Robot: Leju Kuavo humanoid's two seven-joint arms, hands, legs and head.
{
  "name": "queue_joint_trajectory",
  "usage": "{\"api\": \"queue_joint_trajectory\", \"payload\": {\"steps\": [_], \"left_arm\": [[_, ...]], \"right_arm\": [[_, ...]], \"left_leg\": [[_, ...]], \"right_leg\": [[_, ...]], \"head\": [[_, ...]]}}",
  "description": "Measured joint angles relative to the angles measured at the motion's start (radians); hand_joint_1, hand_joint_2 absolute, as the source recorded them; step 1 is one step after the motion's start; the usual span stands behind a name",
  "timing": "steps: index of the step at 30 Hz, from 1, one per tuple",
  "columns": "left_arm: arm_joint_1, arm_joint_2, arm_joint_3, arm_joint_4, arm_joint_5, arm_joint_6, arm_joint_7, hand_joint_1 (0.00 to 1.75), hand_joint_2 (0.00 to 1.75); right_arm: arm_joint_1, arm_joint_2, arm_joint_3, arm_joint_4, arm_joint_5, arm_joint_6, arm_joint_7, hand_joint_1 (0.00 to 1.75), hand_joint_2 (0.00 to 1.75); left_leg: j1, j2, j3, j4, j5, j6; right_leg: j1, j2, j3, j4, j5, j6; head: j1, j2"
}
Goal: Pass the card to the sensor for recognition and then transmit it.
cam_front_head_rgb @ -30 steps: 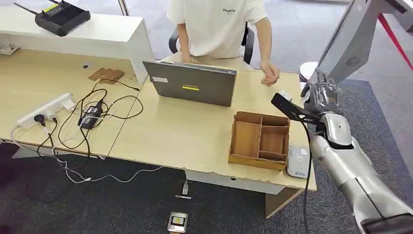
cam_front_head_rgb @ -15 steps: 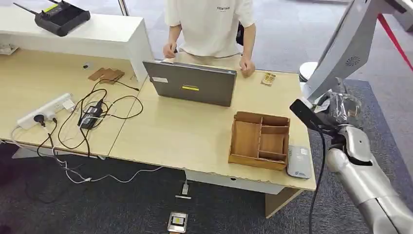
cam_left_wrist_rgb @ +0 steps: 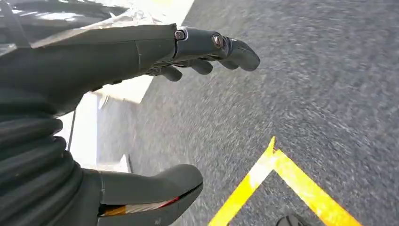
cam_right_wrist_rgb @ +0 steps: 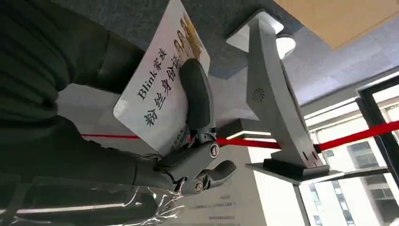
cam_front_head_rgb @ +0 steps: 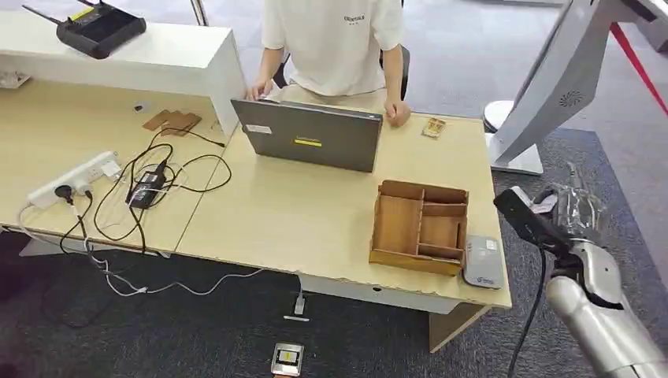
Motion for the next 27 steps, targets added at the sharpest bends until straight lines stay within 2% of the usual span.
{"api": "queue_joint_trajectory", "payload": {"steps": [8,14,19,27], "left_arm": [[-0.005,-0.014,0.031,0.000,0.005,0.002,-0.010,0.00,1.75],[-0.006,-0.015,0.051,0.000,0.009,-0.007,-0.021,0.00,1.75],[-0.008,-0.020,0.070,0.000,0.035,0.029,-0.021,0.00,1.75],[-0.012,-0.035,0.103,0.000,0.068,0.076,-0.017,0.00,1.75]], "right_arm": [[0.070,0.000,-0.001,0.003,-0.005,0.006,-0.007,1.75,1.75],[0.122,0.000,0.001,-0.004,0.000,0.048,-0.006,1.75,1.75],[0.150,0.006,0.007,-0.006,0.005,0.076,-0.003,1.75,1.75],[0.164,0.027,0.021,-0.005,0.009,0.081,-0.011,1.75,1.75]], "left_leg": [[0.000,0.000,0.000,0.000,0.000,0.000],[0.000,0.000,0.000,0.000,0.000,0.000],[0.000,0.000,0.000,0.000,0.000,0.000],[0.000,0.000,0.000,0.000,0.000,0.000]], "right_leg": [[0.000,0.000,0.000,0.000,0.000,0.000],[0.000,0.000,0.000,0.000,0.000,0.000],[0.000,0.000,0.000,0.000,0.000,0.000],[0.000,0.000,0.000,0.000,0.000,0.000]], "head": [[0.000,0.000],[0.000,0.000],[0.000,0.000],[0.000,0.000]]}}
